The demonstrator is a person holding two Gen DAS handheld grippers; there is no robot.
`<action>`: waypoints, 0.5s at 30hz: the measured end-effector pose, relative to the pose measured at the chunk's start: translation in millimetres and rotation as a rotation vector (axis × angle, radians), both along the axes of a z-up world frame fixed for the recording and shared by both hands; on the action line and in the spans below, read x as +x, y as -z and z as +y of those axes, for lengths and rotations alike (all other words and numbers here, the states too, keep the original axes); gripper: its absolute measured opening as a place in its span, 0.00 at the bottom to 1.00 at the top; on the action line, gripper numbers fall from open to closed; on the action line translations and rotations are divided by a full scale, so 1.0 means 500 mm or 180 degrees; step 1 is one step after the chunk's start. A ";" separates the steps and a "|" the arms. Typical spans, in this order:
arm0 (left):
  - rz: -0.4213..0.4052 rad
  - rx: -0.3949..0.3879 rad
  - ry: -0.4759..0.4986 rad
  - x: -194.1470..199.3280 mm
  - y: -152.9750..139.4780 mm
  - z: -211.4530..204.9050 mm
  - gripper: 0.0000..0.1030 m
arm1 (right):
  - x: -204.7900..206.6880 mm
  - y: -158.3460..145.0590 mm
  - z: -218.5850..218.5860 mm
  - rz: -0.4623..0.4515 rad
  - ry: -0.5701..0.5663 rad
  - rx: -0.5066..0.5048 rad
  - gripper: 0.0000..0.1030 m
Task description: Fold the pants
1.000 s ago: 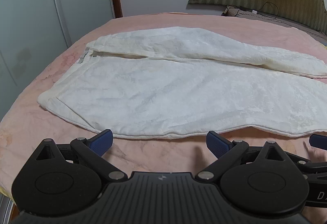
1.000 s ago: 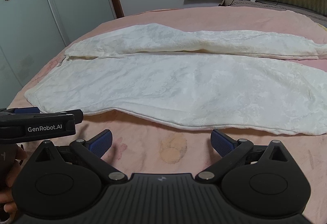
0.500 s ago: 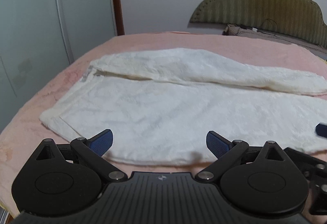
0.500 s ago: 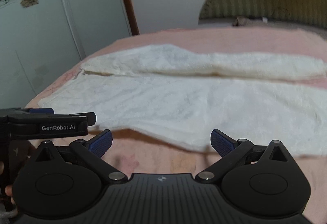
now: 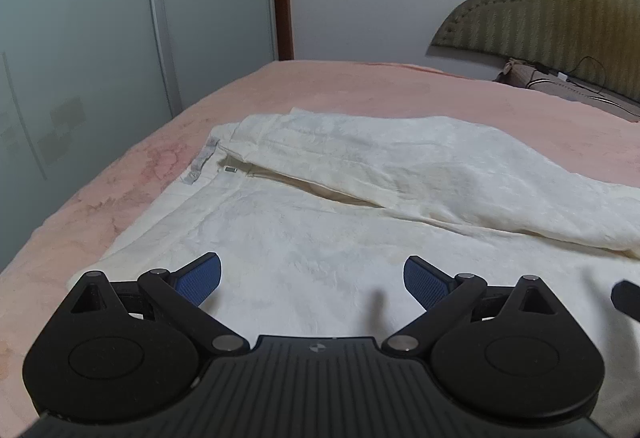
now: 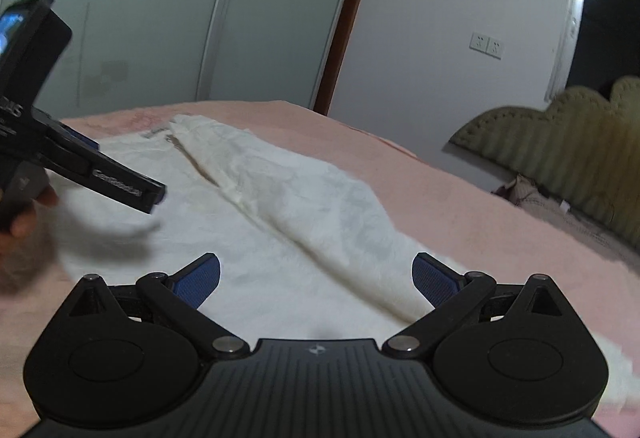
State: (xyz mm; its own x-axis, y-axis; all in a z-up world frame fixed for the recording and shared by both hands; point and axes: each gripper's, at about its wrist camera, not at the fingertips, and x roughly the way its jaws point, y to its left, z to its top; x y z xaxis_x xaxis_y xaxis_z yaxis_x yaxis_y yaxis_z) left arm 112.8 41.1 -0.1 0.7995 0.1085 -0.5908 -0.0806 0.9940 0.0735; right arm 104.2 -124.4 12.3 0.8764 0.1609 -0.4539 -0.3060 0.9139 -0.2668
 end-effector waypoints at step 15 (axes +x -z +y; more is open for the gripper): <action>-0.0036 0.0292 0.0077 0.051 0.087 -0.015 1.00 | 0.508 -0.003 -0.116 0.1229 -0.0233 0.1836 0.96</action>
State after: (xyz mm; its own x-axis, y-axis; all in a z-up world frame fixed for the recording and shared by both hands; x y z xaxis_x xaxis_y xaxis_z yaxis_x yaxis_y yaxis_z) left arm 138.2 33.6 -43.4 0.8091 0.1424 -0.5702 -0.0580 0.9848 0.1637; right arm 358.2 -182.5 13.9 0.6472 0.5225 -0.5551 -0.3474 0.8503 0.3953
